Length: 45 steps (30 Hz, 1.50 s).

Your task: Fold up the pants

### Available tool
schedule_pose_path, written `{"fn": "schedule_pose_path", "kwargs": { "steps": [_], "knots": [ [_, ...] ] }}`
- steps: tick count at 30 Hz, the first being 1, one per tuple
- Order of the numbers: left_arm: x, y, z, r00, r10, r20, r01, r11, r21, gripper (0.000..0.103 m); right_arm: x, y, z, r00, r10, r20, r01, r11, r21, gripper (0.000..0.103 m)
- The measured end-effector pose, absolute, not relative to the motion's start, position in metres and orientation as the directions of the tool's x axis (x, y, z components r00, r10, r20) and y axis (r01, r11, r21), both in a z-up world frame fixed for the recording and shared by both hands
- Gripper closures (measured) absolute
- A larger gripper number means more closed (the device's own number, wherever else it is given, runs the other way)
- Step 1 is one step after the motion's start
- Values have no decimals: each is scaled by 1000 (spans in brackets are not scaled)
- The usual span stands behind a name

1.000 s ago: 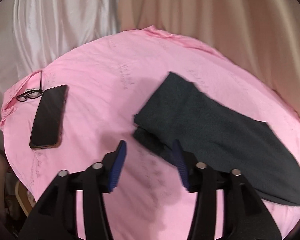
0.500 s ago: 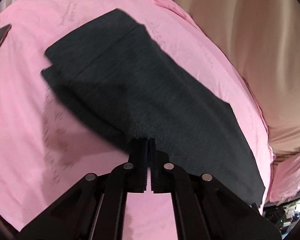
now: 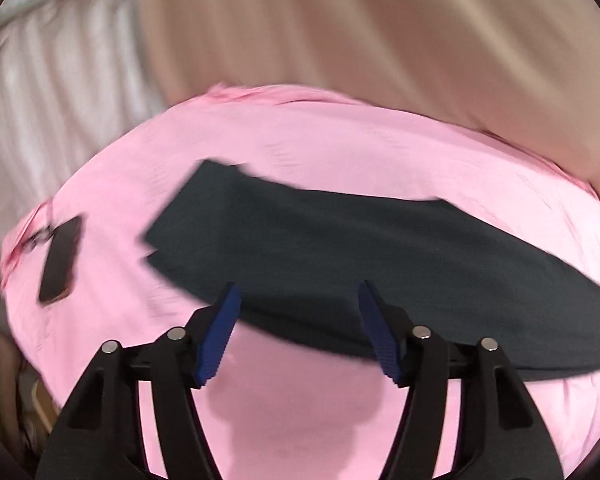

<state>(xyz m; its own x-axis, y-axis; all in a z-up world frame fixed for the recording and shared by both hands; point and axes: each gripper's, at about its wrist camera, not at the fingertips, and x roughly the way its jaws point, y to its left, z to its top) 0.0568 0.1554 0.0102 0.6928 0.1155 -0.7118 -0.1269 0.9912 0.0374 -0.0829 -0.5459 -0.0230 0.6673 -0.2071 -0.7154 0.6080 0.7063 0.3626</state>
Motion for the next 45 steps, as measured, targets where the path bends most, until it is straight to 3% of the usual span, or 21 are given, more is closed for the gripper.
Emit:
{"fn": "schedule_pose_path", "kwargs": {
  "steps": [4, 8, 11, 13, 14, 15, 16, 17, 20, 22, 23, 26, 30, 37, 42, 45],
  "knots": [
    [69, 101, -12, 632, 27, -774, -25, 1000, 14, 43, -72, -573, -36, 646, -213, -733, 638, 677, 366, 64],
    [72, 62, -28, 607, 50, -793, 18, 997, 77, 39, -56, -586, -45, 661, -164, -732, 612, 682, 400, 65],
    [79, 53, -38, 583, 108, -805, 1, 991, 134, 38, -51, -574, -33, 684, -158, -712, 573, 721, 390, 96],
    [82, 54, -41, 566, 120, -816, -17, 991, 134, 38, -59, -567, -22, 693, -149, -706, 546, 747, 378, 94],
    [83, 60, -42, 555, 129, -822, -34, 991, 133, 38, -64, -566, -21, 679, -145, -719, 548, 752, 367, 88],
    [84, 64, -43, 549, 141, -824, -51, 989, 135, 38, -68, -567, -24, 661, -135, -738, 554, 752, 358, 68],
    [89, 66, -45, 547, 149, -824, -61, 988, 139, 36, -72, -568, -28, 647, -140, -750, 565, 748, 348, 62],
    [90, 71, -47, 542, 163, -825, -77, 986, 145, 34, -74, -568, -33, 635, -135, -761, 566, 751, 339, 61],
    [87, 74, -52, 532, 172, -829, -91, 985, 146, 31, -72, -559, -42, 607, -138, -782, 542, 792, 281, 62],
    [88, 72, -54, 532, 181, -827, -89, 983, 158, 31, -65, -552, -41, 603, -125, -788, 513, 818, 262, 92],
    [88, 71, -55, 532, 189, -825, -89, 982, 168, 31, -62, -549, -39, 593, -139, -793, 516, 822, 242, 96],
    [87, 69, -55, 532, 190, -826, -85, 982, 171, 30, -68, -544, -15, 613, -221, -759, 525, 831, 182, 97],
    [86, 72, -61, 528, 194, -827, -66, 980, 187, 22, -73, -572, -44, 568, -168, -806, 563, 794, 231, 97],
    [82, 88, -51, 557, 146, -818, -73, 989, 127, 20, -89, -554, -11, 636, -189, -748, 561, 779, 280, 93],
    [83, 159, -32, 558, 133, -819, -209, 978, 17, 21, -92, -525, 9, 674, -211, -708, 548, 786, 287, 93],
    [86, 214, -28, 540, 228, -810, -337, 941, 39, 21, -86, -501, 11, 679, -189, -710, 522, 804, 285, 93]
  ]
}}
